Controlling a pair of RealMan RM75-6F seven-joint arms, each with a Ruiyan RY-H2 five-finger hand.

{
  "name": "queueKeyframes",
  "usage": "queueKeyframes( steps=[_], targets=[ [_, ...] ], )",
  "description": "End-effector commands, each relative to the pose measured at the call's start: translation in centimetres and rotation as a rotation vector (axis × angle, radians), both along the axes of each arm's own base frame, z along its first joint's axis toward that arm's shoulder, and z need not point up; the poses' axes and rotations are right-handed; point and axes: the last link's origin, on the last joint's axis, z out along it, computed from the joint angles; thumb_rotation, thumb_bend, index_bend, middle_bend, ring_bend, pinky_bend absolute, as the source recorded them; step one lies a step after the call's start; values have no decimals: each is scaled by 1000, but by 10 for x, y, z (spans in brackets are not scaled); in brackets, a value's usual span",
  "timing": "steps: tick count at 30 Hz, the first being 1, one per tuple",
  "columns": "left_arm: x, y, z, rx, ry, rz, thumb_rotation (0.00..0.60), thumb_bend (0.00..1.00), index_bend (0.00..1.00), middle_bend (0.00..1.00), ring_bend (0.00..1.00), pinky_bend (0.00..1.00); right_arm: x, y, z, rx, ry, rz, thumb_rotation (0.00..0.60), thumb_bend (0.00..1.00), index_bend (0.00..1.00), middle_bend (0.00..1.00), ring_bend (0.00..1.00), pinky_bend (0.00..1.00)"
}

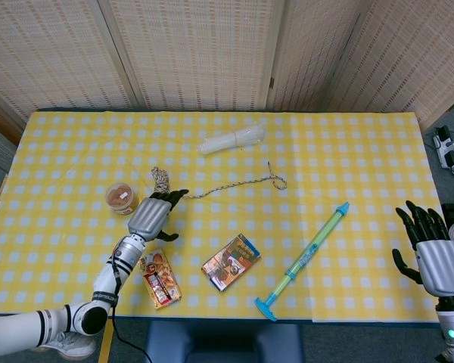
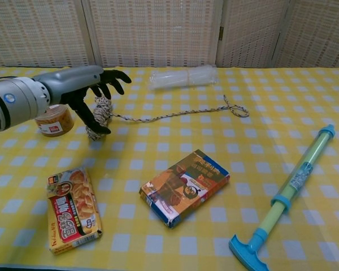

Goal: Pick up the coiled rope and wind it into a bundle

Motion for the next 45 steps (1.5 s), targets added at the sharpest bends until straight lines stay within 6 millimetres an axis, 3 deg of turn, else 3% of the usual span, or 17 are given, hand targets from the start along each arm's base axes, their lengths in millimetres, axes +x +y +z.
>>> queueKeyframes(
  steps=[1,9,17,19,22,27,45],
  targets=[
    [3,14,-11,39,11,54,600,183,149,237,283,266,0,0,0,-2,0,-2,587,465,0,0,55,0],
    [1,30,-20,24,7,135,600,183,119,237,270,270,-2,0,0,-1,1,-10,592,466,0,0,54,0],
    [3,50,-15,-30,-4,218,600,184,66,192,208,210,-3,1,0,-2,4,-17,600,465,0,0,54,0],
    [3,53,-14,-60,-10,244,556,189,56,165,169,184,-4,1,0,-1,4,-19,600,465,0,0,53,0],
    [4,61,-11,-91,-36,290,358,242,35,123,119,125,-4,2,0,-1,5,-20,600,464,0,0,51,0],
    [3,71,-6,-121,-89,346,251,319,27,102,99,102,-4,3,1,-4,6,-22,600,465,0,0,52,0],
    [-21,99,-6,-56,44,418,234,352,27,100,116,76,-4,4,0,3,9,-28,600,465,0,0,51,0]
  ],
)
